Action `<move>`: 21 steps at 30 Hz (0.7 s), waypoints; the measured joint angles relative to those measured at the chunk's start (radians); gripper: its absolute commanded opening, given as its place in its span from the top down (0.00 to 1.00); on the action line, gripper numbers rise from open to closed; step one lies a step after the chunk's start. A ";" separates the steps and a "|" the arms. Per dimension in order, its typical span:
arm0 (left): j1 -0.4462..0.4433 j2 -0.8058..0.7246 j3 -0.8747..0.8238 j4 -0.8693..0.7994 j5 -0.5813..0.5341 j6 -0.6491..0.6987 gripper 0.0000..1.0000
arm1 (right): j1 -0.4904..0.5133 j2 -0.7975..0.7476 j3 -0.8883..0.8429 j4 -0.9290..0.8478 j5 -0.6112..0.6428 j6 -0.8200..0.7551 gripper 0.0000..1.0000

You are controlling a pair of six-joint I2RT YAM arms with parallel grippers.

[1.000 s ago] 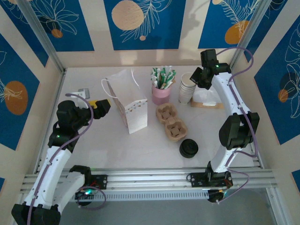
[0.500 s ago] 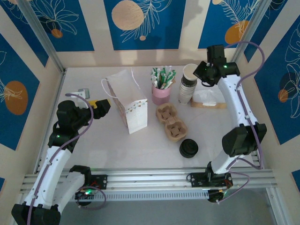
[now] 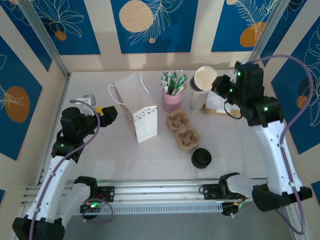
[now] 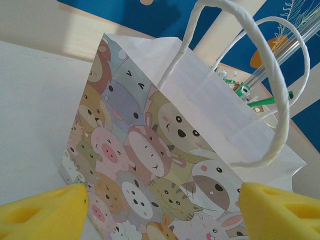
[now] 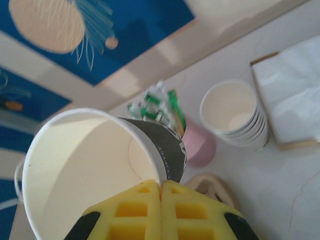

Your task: Pack the takeout coffee

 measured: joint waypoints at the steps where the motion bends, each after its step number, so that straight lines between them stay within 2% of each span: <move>1: 0.000 0.000 0.000 0.000 -0.002 0.002 0.22 | 0.037 -0.026 -0.036 -0.002 0.000 0.000 1.00; 8: 0.000 0.000 0.000 -0.003 -0.020 0.005 0.22 | 0.304 -0.153 -0.291 -0.031 -0.001 0.000 1.00; 16: 0.000 0.000 -0.001 -0.007 -0.027 0.016 0.23 | 0.638 -0.143 -0.454 -0.030 0.066 0.002 1.00; 18: 0.000 0.000 -0.001 -0.006 -0.028 0.020 0.23 | 0.685 -0.122 -0.490 -0.010 0.079 0.012 1.00; 21: 0.000 0.000 -0.001 -0.007 -0.034 0.024 0.23 | 0.705 -0.095 -0.545 0.042 0.101 0.039 1.00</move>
